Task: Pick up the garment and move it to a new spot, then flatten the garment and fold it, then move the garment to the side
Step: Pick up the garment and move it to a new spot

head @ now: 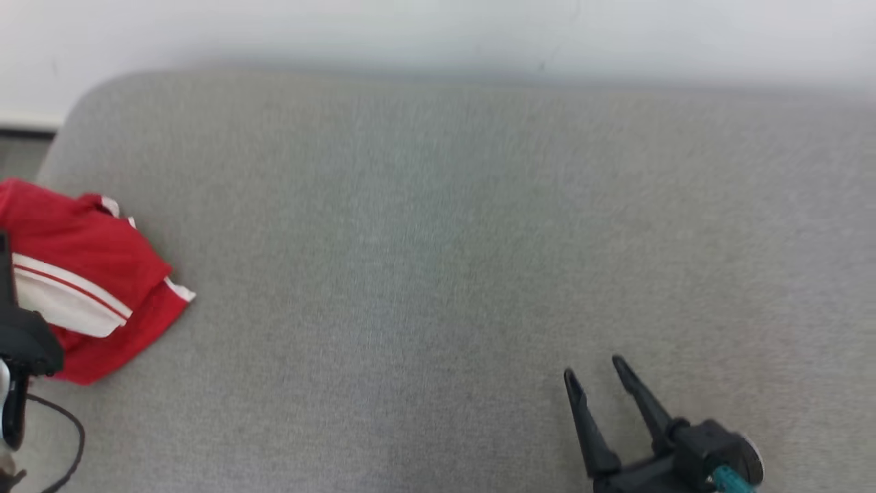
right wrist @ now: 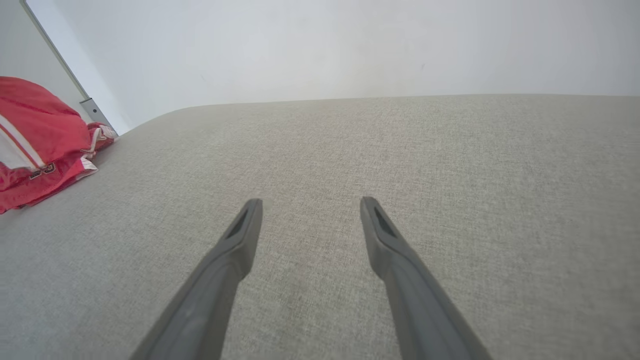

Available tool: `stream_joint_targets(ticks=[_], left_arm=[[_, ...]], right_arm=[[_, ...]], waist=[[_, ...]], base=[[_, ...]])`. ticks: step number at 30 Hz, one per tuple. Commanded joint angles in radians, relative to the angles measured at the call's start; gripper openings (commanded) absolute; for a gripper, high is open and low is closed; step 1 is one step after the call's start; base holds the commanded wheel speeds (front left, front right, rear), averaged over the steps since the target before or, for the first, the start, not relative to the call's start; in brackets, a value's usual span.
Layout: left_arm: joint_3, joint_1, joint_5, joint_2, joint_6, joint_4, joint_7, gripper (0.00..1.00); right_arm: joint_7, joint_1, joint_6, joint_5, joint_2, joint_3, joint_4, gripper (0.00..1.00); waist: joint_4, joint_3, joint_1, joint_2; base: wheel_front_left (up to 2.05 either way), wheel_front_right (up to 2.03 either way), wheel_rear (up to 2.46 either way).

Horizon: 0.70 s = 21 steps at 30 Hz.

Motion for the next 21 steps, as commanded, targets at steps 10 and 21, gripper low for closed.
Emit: stream_joint_targets(ticks=[10,21], left_arm=[[0.070,0.166,0.037,-0.073,0.004,-0.230,-0.003,0.00],[0.029,0.219,0.081,-0.259,-0.013,-0.361,-0.004,0.00]], right_arm=[[-0.001,0.105,-0.002,0.011,0.035,-0.028,0.010,1.00],[-0.001,0.123,-0.002,0.002,0.050,-0.057,0.006,1.00]], waist=[[-0.111,-0.240,0.0002,0.0000],[-0.176,-0.247,0.0002,0.0000]], base=[[0.00,0.00,0.00],[0.00,0.00,0.00]])
